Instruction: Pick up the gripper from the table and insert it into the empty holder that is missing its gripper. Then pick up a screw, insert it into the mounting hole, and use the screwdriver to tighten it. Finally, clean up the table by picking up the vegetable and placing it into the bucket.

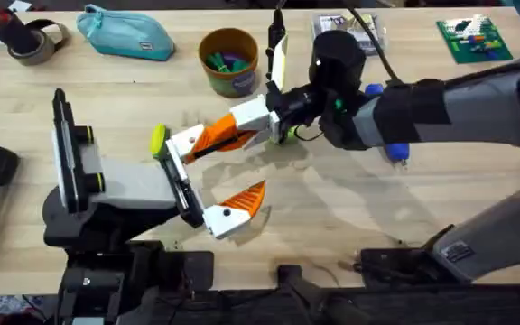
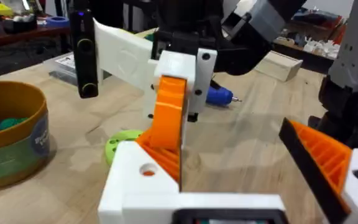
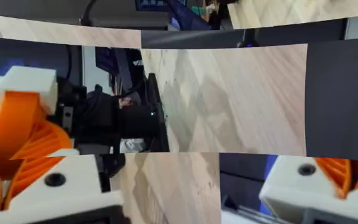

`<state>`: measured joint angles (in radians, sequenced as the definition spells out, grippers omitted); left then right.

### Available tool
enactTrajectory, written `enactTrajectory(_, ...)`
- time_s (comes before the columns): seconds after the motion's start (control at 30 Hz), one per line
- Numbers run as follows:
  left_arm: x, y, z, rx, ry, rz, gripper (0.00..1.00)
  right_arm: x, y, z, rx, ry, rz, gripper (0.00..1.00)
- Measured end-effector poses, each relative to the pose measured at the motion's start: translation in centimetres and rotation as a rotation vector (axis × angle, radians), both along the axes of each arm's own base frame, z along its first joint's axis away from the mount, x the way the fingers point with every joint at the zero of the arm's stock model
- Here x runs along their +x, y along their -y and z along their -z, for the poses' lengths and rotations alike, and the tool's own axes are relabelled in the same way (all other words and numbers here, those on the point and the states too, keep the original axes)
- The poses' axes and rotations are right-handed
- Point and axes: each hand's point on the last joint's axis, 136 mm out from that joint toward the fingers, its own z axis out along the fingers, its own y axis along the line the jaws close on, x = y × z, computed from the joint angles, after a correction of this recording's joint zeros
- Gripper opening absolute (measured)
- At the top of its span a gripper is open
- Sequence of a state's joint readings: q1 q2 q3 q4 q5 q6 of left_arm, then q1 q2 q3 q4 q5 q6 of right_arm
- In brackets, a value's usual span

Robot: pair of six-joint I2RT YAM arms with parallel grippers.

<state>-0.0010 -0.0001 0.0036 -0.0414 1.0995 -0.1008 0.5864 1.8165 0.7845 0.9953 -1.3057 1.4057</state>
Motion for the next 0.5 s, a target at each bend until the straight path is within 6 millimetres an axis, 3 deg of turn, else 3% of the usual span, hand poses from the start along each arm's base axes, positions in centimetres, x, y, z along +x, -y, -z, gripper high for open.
enactTrajectory(0.5,0.01,-0.01,-0.21,0.008,0.03,0.0,0.985,0.11,-0.02,-0.47,0.02,0.047,-0.057,0.018)
